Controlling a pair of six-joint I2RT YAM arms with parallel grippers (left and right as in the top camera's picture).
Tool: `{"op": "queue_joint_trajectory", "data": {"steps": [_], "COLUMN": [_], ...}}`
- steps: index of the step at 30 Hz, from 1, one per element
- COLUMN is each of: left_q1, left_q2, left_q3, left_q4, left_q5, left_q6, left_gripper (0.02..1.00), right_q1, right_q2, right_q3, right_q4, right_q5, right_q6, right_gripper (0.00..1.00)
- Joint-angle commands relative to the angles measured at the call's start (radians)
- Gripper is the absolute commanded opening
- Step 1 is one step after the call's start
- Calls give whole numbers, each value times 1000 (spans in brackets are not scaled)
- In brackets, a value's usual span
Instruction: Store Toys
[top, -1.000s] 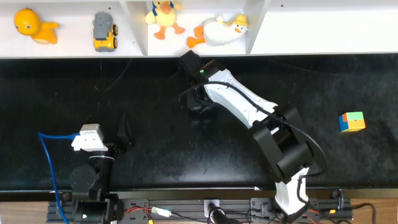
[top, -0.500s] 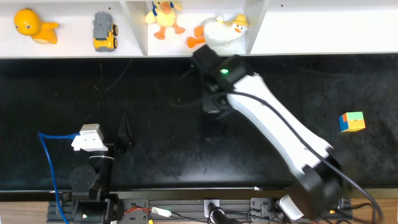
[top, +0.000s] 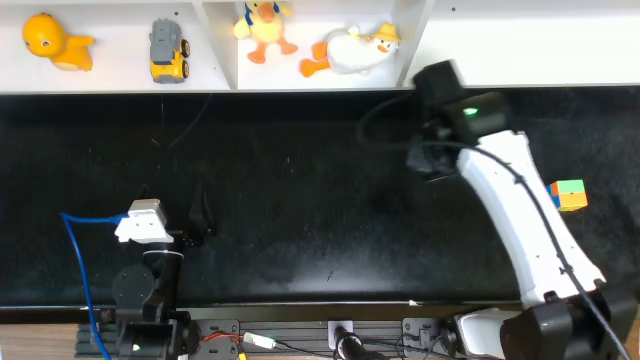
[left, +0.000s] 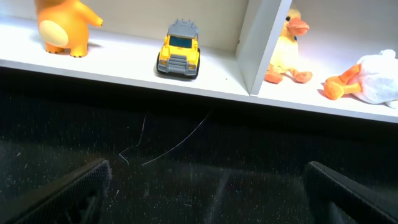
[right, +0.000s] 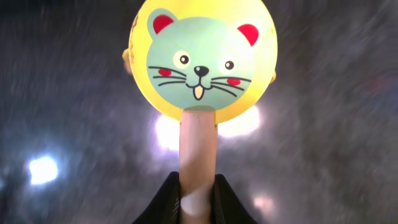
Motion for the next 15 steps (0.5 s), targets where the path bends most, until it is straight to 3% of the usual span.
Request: {"op": "queue_joint_trajectory", "data": {"steps": [1,9,15], "left_q1": [-2,-2,-2], "left_q2": [-11,-11,-11], "left_q3": [-10,-10,-10], "left_q4": [6,6,6], "left_q5": [-1,-1,-1], "left_q6": [-10,-10,-10], "left_gripper": [998,998,998], "right_q1": [-105,-200,-202], "right_q2": [-37,-2,66], "right_q3": [-2,-3,-3], "right_q4": [79,308,462], "right_q5": [-16,-42,-42], "right_q6": [-167,-399,-469], "right_gripper": [45,45,45]}}
